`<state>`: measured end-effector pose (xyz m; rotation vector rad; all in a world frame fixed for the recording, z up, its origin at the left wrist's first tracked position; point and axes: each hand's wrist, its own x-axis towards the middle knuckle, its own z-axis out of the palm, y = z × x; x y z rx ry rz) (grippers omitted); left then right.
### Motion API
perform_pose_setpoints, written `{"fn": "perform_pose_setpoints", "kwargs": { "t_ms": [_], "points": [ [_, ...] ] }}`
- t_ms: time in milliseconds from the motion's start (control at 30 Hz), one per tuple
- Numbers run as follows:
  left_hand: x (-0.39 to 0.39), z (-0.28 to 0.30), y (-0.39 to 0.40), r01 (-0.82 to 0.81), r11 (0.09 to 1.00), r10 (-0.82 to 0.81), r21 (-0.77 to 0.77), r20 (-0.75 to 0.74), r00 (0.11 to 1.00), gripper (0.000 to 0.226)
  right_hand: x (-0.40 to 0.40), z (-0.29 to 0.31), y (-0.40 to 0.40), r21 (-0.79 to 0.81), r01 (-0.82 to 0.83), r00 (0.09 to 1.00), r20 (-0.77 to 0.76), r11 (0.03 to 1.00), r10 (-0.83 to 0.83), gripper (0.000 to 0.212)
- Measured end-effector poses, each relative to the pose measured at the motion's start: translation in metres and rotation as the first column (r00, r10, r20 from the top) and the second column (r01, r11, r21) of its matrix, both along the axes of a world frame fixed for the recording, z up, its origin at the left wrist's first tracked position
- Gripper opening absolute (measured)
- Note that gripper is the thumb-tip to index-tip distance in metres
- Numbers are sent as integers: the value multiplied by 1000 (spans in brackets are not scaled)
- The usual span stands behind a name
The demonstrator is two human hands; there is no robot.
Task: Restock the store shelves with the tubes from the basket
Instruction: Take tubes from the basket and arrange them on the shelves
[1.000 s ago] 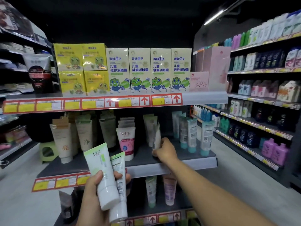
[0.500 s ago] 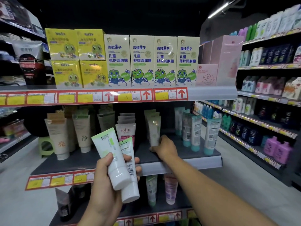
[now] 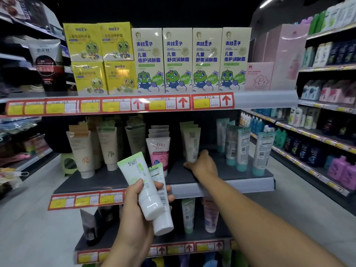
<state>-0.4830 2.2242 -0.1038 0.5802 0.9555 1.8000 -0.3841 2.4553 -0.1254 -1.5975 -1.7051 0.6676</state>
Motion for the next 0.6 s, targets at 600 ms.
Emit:
{"fn": "perform_pose_setpoints", "kwargs": {
  "t_ms": [600],
  "points": [
    [16,11,6,110,991,-128,-74,-299,946,47,50,6,-135,-158,-922,280,-904,355,323,46]
  ]
}}
